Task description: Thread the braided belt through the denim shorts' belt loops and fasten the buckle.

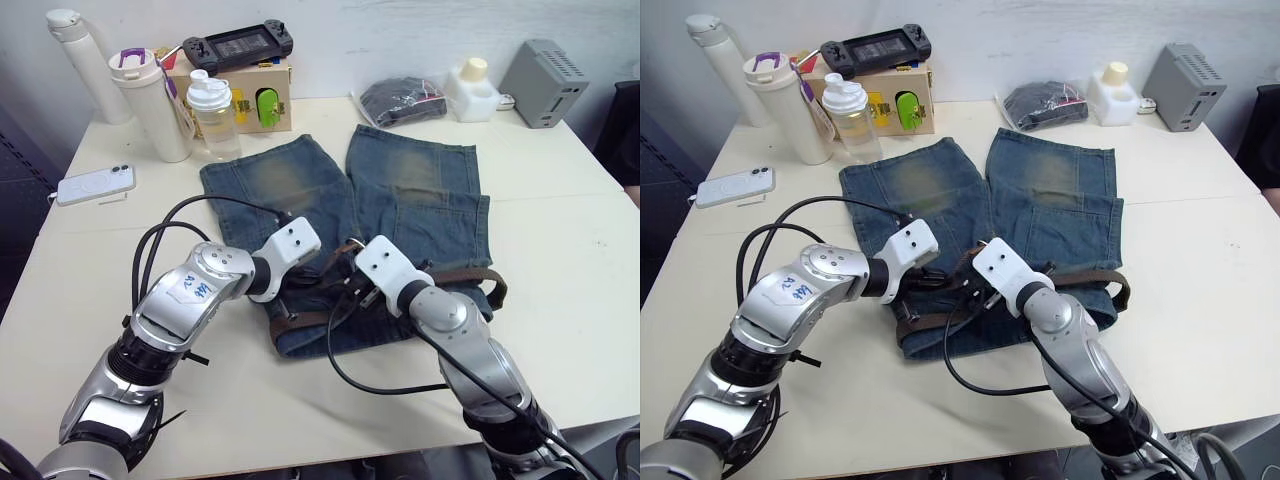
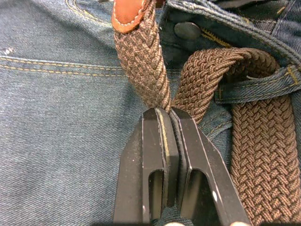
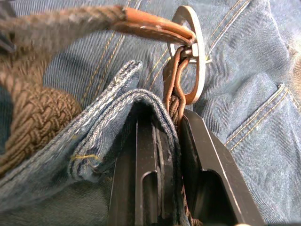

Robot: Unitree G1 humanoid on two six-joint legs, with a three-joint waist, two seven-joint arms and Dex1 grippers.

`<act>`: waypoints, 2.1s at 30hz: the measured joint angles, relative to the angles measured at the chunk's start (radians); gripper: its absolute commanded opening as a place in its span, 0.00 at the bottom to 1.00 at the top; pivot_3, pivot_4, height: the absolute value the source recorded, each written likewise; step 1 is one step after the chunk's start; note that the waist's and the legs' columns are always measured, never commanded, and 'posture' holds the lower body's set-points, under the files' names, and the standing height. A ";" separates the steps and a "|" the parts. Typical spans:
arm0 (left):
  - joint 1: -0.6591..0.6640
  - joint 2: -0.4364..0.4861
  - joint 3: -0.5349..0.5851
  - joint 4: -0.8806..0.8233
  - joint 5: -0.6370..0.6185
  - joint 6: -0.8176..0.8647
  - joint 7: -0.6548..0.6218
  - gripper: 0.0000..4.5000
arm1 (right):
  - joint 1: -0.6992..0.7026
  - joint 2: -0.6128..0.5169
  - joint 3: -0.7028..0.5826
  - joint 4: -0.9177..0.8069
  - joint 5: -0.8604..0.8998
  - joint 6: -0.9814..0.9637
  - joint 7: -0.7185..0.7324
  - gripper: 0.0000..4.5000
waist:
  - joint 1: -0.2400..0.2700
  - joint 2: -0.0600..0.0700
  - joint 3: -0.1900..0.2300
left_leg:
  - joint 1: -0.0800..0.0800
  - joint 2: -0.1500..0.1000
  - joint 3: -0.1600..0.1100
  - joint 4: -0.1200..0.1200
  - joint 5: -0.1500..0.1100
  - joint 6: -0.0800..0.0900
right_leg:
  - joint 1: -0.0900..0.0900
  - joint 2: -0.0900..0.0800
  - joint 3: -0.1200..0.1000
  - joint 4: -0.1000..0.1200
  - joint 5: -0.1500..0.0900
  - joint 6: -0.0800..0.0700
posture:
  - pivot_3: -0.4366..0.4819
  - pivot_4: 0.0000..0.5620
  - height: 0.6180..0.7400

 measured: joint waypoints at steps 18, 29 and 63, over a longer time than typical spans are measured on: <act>0.017 -0.034 0.078 -0.037 -0.088 0.176 0.038 0.00 | -0.012 0.008 -0.026 -0.001 0.024 0.014 -0.068 0.00 | 0.001 0.000 0.000 | 0.000 0.000 0.000 0.000 0.000 0.000 | 0.000 0.000 0.000 0.000 0.000 0.000 | 0.48 0.27 0.59; 0.006 -0.093 0.139 -0.029 -0.133 0.268 0.085 0.00 | -0.030 -0.033 0.001 -0.006 0.021 0.003 -0.080 0.00 | 0.002 0.000 0.000 | 0.000 -0.001 0.000 0.000 0.000 0.000 | 0.000 0.000 0.001 0.001 0.000 0.000 | 0.48 0.27 0.59; -0.055 -0.122 0.109 0.042 -0.168 0.285 0.160 0.00 | -0.042 -0.156 0.156 -0.027 -0.014 -0.011 -0.063 0.00 | 0.003 0.000 0.000 | 0.000 -0.001 0.000 0.000 0.000 0.000 | 0.000 0.000 0.001 0.000 0.000 0.000 | 0.48 0.27 0.59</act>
